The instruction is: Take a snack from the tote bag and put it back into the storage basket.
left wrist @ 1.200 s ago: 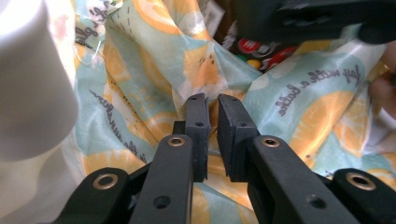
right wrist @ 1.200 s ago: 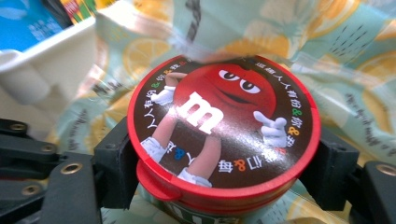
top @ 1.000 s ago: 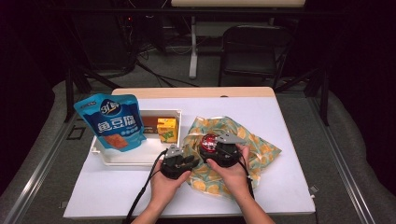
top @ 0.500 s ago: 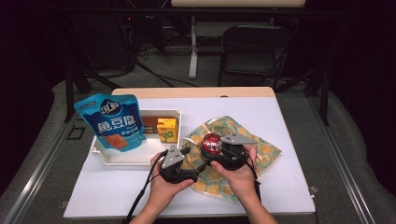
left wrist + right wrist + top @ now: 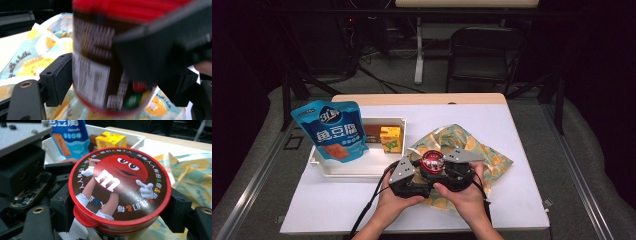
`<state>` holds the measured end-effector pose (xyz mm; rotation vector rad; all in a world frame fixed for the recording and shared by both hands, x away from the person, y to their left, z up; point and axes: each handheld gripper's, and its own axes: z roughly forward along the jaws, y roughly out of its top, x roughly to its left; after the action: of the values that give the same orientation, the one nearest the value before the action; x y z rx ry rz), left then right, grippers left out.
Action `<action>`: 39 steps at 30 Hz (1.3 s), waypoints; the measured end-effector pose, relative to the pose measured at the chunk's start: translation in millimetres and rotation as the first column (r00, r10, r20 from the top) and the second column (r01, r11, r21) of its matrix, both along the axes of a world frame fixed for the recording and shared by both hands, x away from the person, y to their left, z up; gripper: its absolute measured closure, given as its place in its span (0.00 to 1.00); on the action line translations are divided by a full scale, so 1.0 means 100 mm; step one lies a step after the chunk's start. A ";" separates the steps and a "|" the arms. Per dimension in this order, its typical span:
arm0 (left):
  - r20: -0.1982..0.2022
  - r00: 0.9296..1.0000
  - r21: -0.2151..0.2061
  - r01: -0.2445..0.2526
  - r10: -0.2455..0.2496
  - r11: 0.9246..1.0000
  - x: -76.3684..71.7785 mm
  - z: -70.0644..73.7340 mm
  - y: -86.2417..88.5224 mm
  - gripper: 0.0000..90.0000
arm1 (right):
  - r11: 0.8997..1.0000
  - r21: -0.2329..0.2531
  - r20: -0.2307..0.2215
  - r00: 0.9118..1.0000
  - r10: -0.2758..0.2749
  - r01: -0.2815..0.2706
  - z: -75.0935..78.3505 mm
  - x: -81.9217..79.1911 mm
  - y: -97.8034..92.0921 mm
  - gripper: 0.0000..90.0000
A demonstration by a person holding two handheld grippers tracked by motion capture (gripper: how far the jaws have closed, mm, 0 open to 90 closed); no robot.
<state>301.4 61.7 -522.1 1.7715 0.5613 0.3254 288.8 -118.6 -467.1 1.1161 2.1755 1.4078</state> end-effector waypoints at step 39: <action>-0.033 0.996 -0.055 -0.084 0.082 0.995 0.10 0.03 0.91 0.28 | 0.995 0.078 0.064 0.996 -0.062 0.057 -0.05 -0.20 -0.61 0.16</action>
<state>311.3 152.5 -519.2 1.7040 0.6616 0.3373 268.7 -179.7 -472.1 1.1345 2.0412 1.4916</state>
